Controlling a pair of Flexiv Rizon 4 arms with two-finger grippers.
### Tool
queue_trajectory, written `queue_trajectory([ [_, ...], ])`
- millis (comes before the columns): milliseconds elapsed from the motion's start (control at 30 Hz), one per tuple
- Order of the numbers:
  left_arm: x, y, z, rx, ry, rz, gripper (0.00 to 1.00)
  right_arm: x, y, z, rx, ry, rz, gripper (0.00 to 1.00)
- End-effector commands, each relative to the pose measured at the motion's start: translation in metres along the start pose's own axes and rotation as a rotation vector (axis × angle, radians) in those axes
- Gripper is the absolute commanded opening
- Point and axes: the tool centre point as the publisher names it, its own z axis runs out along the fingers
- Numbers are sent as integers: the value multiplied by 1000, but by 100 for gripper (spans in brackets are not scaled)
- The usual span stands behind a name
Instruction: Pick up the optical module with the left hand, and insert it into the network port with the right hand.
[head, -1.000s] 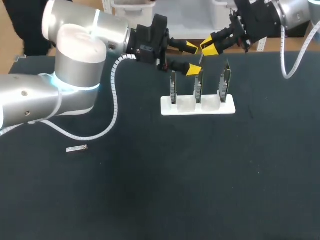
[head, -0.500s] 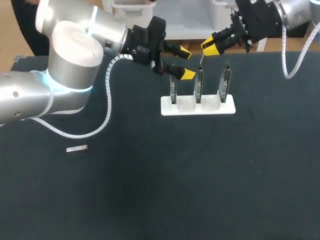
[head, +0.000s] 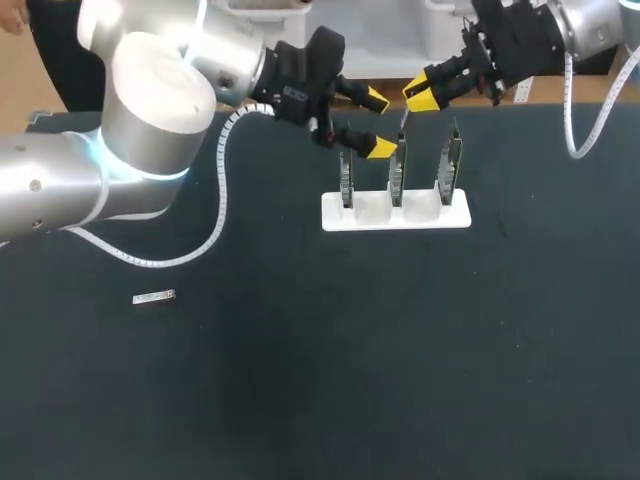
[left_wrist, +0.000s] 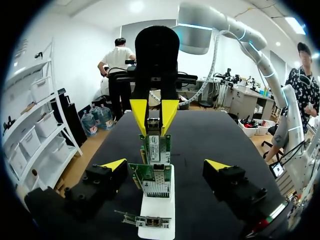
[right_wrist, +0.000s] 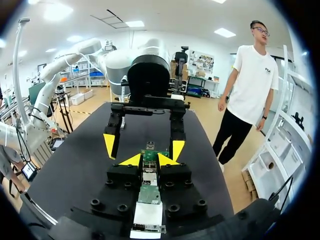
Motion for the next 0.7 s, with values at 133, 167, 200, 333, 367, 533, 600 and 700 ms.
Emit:
queue_trajectory([
  [133,-3,2,3,3,38,-7,100,2,0,0,4,-3,-3,0],
  [167,-3,3,3,3,43,-10,100,2,-1,0,4,-3,-4,0],
  [200,-2,3,3,5,51,-17,100,2,-1,0,4,-3,-4,0],
  [333,1,3,5,12,69,-30,100,2,-1,-1,5,-3,-4,0],
  [367,1,3,6,14,71,-30,100,2,-1,-1,4,-3,-4,0],
  [533,0,4,6,7,72,-36,100,2,-2,-1,4,-2,-2,0],
  [600,-1,5,6,2,76,-30,100,3,-2,-1,4,-1,-1,0],
  [700,-1,5,6,2,78,-27,100,3,-2,-1,4,-1,-2,0],
])
